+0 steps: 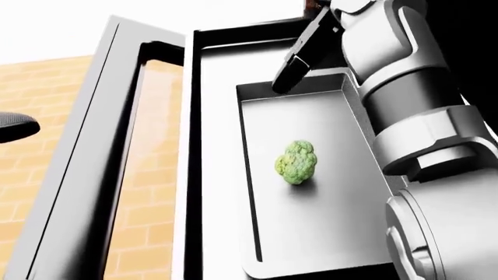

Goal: Pick the broccoli from the oven and place it on the plate on the counter.

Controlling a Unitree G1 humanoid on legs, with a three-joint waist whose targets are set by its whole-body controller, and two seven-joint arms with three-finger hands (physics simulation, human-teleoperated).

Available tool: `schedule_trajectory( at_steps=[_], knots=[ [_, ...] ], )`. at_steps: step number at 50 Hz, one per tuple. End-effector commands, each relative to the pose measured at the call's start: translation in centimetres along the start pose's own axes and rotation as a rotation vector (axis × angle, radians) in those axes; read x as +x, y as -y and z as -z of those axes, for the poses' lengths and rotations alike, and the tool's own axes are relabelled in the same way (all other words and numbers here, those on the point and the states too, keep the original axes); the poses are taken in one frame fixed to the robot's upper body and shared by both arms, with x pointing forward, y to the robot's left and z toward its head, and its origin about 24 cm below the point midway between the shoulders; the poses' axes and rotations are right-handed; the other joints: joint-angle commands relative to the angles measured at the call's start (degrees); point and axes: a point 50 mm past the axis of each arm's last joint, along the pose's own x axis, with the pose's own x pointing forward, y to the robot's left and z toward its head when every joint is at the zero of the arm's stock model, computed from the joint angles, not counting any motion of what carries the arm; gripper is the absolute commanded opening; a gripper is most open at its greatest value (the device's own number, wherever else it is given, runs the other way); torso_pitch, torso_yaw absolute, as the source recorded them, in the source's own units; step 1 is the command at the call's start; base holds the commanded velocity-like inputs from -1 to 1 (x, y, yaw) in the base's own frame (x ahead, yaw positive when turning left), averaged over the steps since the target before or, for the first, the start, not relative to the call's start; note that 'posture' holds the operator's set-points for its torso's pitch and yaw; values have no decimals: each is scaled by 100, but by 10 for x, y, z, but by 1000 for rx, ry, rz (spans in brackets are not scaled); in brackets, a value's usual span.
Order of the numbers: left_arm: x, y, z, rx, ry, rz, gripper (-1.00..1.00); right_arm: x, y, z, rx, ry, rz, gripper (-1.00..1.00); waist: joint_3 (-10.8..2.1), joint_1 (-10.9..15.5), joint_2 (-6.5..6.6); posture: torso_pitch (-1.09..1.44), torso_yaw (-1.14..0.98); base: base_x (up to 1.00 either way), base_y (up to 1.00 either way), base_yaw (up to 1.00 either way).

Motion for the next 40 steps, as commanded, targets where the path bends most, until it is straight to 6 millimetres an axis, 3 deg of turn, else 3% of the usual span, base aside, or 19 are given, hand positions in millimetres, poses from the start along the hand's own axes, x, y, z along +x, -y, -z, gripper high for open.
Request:
schedule_trajectory(
  at_steps=[1,17,40],
  knots=[
    [-1,-4,-15,10,85,-21,100,-9,11,-25,-55,77,15,100,-151,6,-4,0,0,0,0,0],
    [-2,-10,-17,19,88,-37,100,-4,0,-23,-220,6,-110,100,-195,-11,-11,0,0,0,0,0],
    [-10,-19,-20,44,82,-55,100,7,-19,-5,-272,-39,-182,100,-225,-20,23,0,0,0,0,0]
  ],
)
